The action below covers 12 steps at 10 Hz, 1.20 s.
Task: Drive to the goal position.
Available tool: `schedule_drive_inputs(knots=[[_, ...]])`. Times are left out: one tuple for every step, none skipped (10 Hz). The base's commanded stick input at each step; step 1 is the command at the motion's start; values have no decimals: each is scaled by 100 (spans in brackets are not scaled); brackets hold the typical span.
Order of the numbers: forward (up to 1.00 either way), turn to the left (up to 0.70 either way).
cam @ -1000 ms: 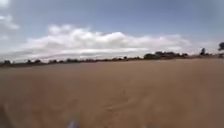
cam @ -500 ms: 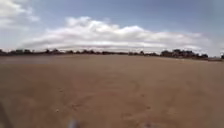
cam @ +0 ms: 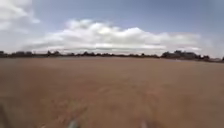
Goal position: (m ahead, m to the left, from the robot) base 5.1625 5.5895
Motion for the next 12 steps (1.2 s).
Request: schedule_drive_inputs(knots=[[70,0],[70,0],[70,0],[70,0],[70,0],[70,0],[70,27],[70,27],[70,27],[70,27],[70,27],[70,8]])
